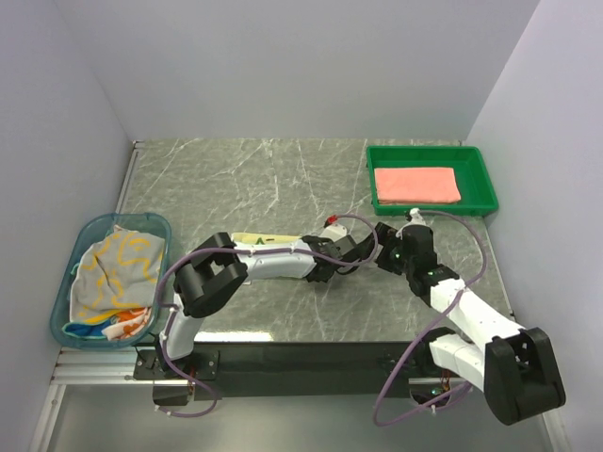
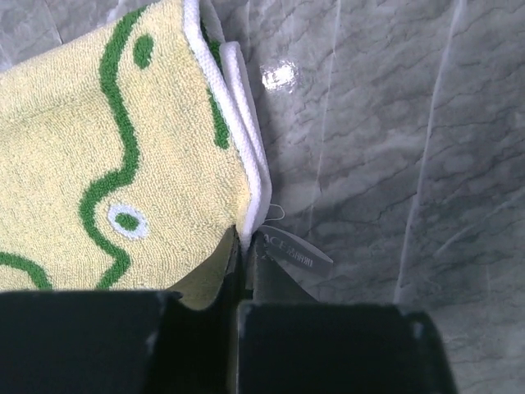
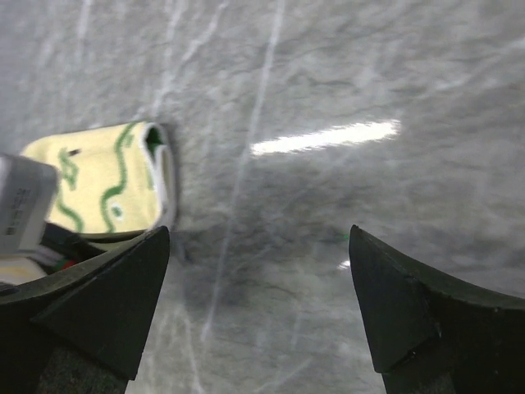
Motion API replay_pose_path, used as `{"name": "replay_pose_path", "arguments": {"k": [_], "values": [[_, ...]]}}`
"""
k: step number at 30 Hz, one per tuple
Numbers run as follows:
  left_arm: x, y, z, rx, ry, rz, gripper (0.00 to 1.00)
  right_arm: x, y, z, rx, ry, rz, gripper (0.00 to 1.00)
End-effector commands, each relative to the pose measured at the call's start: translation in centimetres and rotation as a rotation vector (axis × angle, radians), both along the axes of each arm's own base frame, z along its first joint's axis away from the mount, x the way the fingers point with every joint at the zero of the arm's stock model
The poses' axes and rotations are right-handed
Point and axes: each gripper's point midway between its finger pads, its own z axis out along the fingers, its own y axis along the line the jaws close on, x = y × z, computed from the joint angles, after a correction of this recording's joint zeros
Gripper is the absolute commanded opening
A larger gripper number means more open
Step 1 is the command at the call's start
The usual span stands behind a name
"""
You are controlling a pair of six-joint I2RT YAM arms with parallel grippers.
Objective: Fold and stack the towels
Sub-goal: Neatly place the folded towel into the bin
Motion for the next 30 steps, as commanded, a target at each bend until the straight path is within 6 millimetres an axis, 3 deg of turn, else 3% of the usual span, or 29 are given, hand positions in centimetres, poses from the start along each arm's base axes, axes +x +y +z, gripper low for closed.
{"name": "replay_pose_path", "arguments": {"k": [1,5,6,8,10,22,30], "values": [[-0.9,0.7,-0.8,-0.013,0.02,0.026,0.01,0.3,2.1,0.7,0.127,-0.023,0.052,0.96],[-0.9,0.7,0.9,-0.104,-0.014,0.03,0.01,0.9,4.5,1.3,0.3,0.001,0.074,0.96],[-0.7,0.6,1.3,-0.124,-0.02,0.03,0.01,0.8,4.9,0.4,0.322,0.041,0.076,0.96],[-0.6,0.4,2.5,-0.179,-0.034,0.027,0.01,1.0,6.3,1.1,0.399,0.053,0.103,0.96],[-0.5,0.4,3.4,-0.218,-0.046,0.024,0.01,1.3,7.2,0.4,0.424,0.094,0.11,0.96],[-0.1,0.8,4.6,-0.27,-0.062,0.036,0.01,1.4,14.6,-1.8,0.586,0.272,0.119,0.96],[0.0,1.1,4.8,-0.286,-0.076,0.052,0.01,1.5,16.1,-4.8,0.613,0.376,0.036,0.96]]}}
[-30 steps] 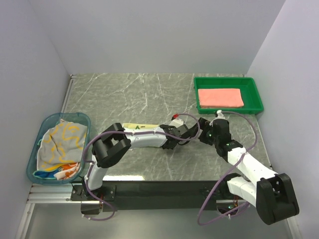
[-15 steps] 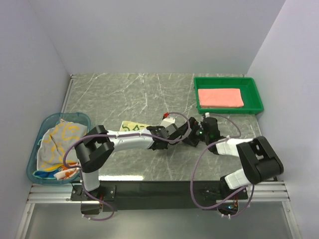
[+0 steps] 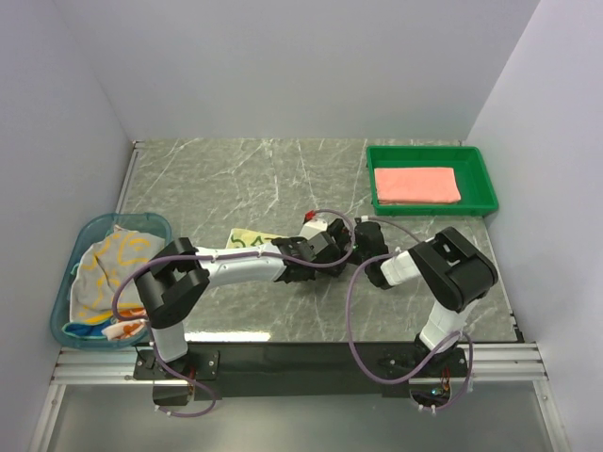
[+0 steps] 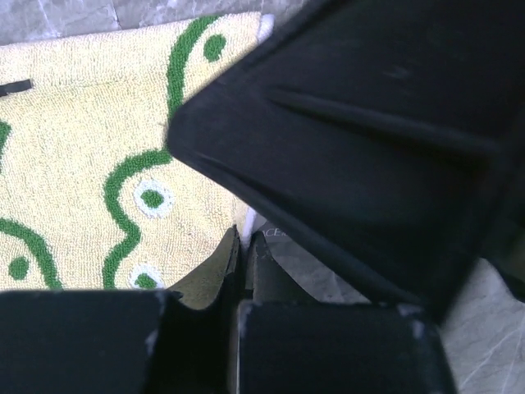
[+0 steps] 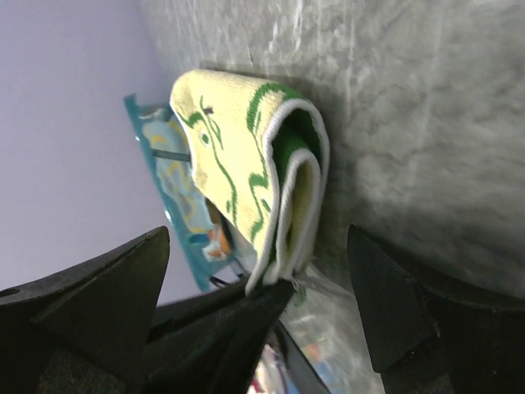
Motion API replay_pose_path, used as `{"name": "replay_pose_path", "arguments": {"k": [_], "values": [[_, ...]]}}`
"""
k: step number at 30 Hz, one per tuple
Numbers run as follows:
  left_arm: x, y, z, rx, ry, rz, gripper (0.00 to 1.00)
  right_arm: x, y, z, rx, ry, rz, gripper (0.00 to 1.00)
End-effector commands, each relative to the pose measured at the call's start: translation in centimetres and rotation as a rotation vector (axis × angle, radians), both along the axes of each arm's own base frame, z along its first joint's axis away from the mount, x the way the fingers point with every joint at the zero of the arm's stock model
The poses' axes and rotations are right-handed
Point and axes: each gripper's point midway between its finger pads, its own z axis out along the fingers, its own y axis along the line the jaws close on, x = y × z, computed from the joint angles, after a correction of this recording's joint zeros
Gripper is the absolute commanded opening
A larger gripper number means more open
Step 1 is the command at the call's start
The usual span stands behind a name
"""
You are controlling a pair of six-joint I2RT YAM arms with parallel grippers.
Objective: Fold and stack the towels
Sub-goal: Neatly place the folded towel into the bin
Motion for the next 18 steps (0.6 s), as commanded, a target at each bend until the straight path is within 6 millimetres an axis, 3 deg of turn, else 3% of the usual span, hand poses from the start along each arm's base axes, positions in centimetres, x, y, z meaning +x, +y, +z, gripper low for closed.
{"name": "replay_pose_path", "arguments": {"k": [1,6,18], "values": [[0.6,-0.9,2.3,-0.088,-0.045,0.016,0.01,0.0,0.3,-2.4,-0.027,0.091,-0.047,0.96],[1.1,-1.0,3.2,-0.1,-0.065,0.037,0.01,-0.9,1.4,-3.9,-0.041,0.132,-0.028,0.95],[1.4,-1.6,3.6,-0.119,-0.067,0.053,0.01,-0.2,2.8,-4.6,0.004,0.157,-0.025,0.85]]}}
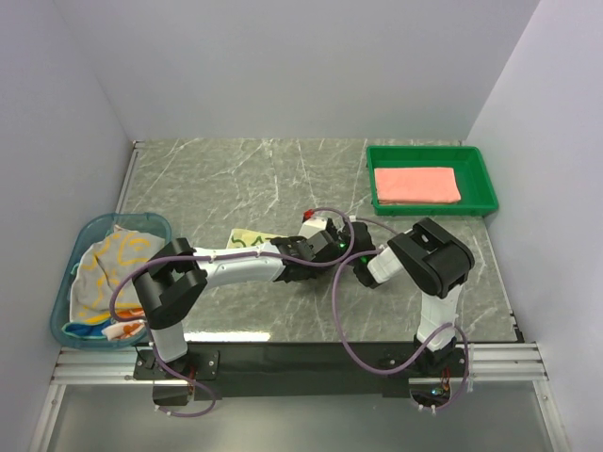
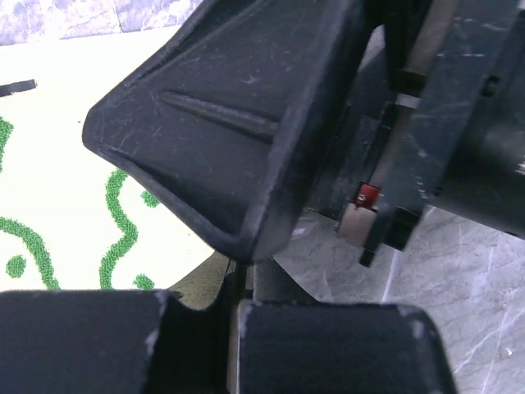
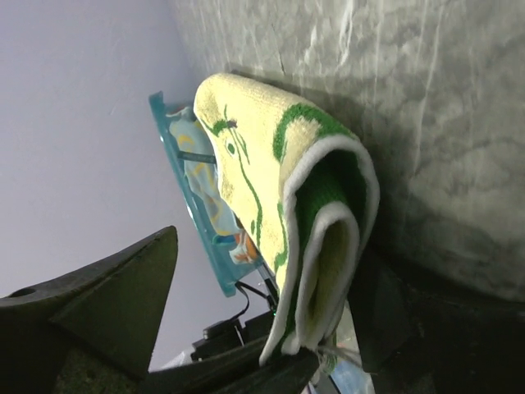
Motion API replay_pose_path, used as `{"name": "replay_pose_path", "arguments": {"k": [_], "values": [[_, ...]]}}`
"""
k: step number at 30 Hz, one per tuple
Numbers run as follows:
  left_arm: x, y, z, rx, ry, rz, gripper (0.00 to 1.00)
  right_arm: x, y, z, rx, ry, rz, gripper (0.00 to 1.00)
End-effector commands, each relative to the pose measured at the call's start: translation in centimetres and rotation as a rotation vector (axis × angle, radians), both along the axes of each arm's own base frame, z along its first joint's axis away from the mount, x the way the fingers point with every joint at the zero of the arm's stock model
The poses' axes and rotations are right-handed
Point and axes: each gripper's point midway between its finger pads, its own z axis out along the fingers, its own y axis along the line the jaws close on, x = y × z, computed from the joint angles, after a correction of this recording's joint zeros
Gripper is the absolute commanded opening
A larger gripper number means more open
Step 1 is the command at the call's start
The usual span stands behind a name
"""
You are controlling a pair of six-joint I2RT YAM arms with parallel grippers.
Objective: Fold and stack the towels
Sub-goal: Neatly place the folded towel into the bin
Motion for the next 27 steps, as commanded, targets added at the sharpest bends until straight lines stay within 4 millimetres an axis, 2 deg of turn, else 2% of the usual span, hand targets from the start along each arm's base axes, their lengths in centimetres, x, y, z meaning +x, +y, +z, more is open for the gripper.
{"name": "replay_pose_path", "arguments": {"k": [1,3,8,11,12,14,15,17,18,20,21,22,23,24,25,26,27], "values": [[1.3,-1.4,3.1,-0.086,-0.059,0.031,0.01,-1.4,-0.6,-4.4,-0.098,0.139,-0.016,0.83],[1.3,-1.5,2.9,-0.085,-0.056,0.034,0.01,-1.1,-0.3,-4.3,-0.099,0.134,-0.012,0.81],[1.4,-1.6,3.1,-0.093,-0.058,0.04,0.02,-0.8,0.0,-4.4,-0.11,0.118,-0.01,0.68],[1.3,-1.6,3.1,-0.098,-0.055,0.046,0.12,-0.7,0.0,-4.5,-0.119,0.105,-0.005,0.54],[1.3,-1.7,3.1,-0.102,-0.053,0.048,0.21,-0.6,0.0,-4.4,-0.122,0.099,-0.006,0.41],[1.2,-1.7,2.9,-0.105,-0.047,0.048,0.32,-0.4,-0.1,-4.4,-0.137,0.084,-0.001,0.29],[1.1,-1.7,3.1,-0.114,-0.047,0.052,0.49,-0.4,-0.2,-4.4,-0.148,0.082,0.001,0.19],[1.0,-1.5,3.3,-0.123,-0.046,0.057,0.65,-0.2,-0.4,-4.4,-0.177,0.063,0.015,0.13],[1.0,-1.4,3.9,-0.138,-0.055,0.068,0.8,0.0,-0.6,-4.3,-0.184,0.059,0.018,0.08],[0.9,-1.0,4.6,-0.147,-0.059,0.076,0.88,0.4,-0.9,-4.2,-0.215,0.037,0.039,0.04],[1.0,-0.8,5.7,-0.17,-0.068,0.082,0.94,0.5,-1.0,-4.0,-0.222,0.027,0.053,0.0],[1.0,-0.4,6.1,-0.178,-0.067,0.085,0.97,1.1,-1.6,-3.8,-0.245,-0.005,0.064,0.0],[1.3,0.2,6.6,-0.192,-0.068,0.097,0.98,1.4,-1.9,-3.9,-0.269,0.002,0.075,0.0],[1.5,0.6,8.2,-0.232,-0.082,0.104,0.99,1.7,-2.2,-3.9,-0.284,-0.004,0.082,0.0],[1.3,1.3,8.2,-0.243,-0.07,0.107,0.99,2.4,-2.8,-3.6,-0.305,-0.027,0.102,0.0],[2.1,2.5,8.9,-0.261,-0.077,0.137,0.99,2.7,-3.1,-3.5,-0.318,-0.039,0.114,0.0],[2.0,3.7,9.9,-0.288,-0.083,0.142,0.99,3.1,-3.6,-3.4,-0.348,-0.076,0.144,0.0]]}}
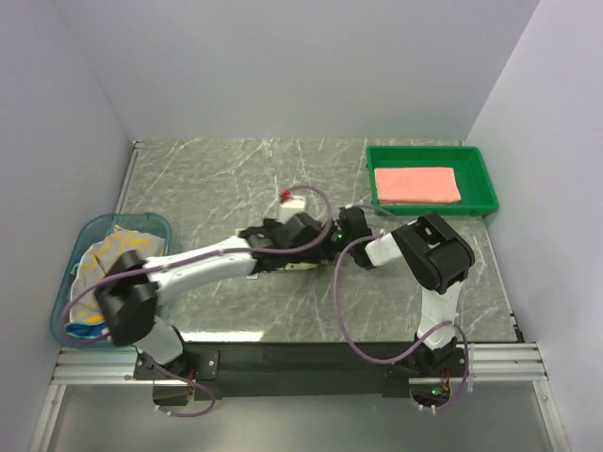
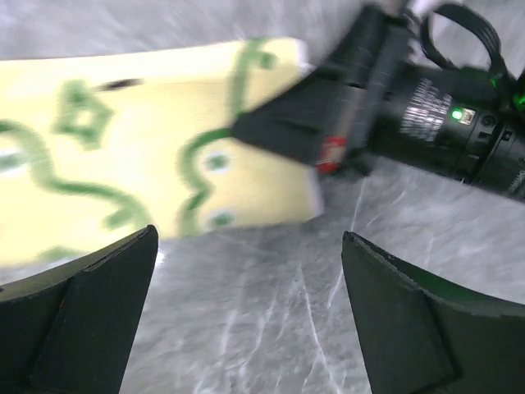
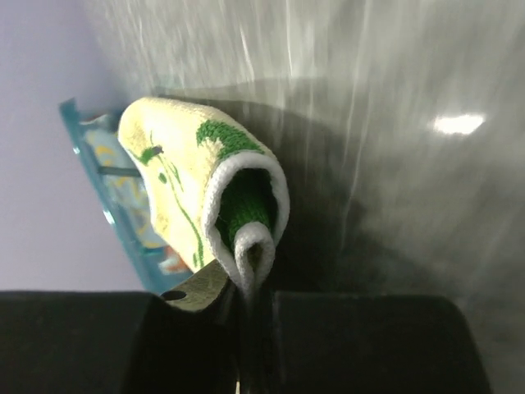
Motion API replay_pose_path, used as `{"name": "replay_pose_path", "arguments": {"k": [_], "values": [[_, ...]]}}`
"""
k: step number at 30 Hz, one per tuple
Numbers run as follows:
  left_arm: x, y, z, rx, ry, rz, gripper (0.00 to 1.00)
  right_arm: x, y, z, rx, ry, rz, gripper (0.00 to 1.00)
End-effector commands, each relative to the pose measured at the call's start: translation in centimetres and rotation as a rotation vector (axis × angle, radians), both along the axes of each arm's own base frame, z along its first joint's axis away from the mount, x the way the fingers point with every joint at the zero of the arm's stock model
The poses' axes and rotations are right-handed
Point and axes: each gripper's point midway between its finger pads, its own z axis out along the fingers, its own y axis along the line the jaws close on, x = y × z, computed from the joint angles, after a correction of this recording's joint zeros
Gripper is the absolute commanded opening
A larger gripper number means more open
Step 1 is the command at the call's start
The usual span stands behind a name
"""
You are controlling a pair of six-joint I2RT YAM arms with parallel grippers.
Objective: Fold and stack the towels
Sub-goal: Neatly place the folded towel into the bin
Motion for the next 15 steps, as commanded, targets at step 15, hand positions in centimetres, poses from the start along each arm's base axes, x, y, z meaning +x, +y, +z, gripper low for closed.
{"name": "replay_pose_path", "arguments": {"k": [15], "values": [[3.8,21.9,8.2,-0.133,-0.155,0.338,0.99,10.8,-12.2,6.8,-0.674,-0.276,0.26,0.0]]}}
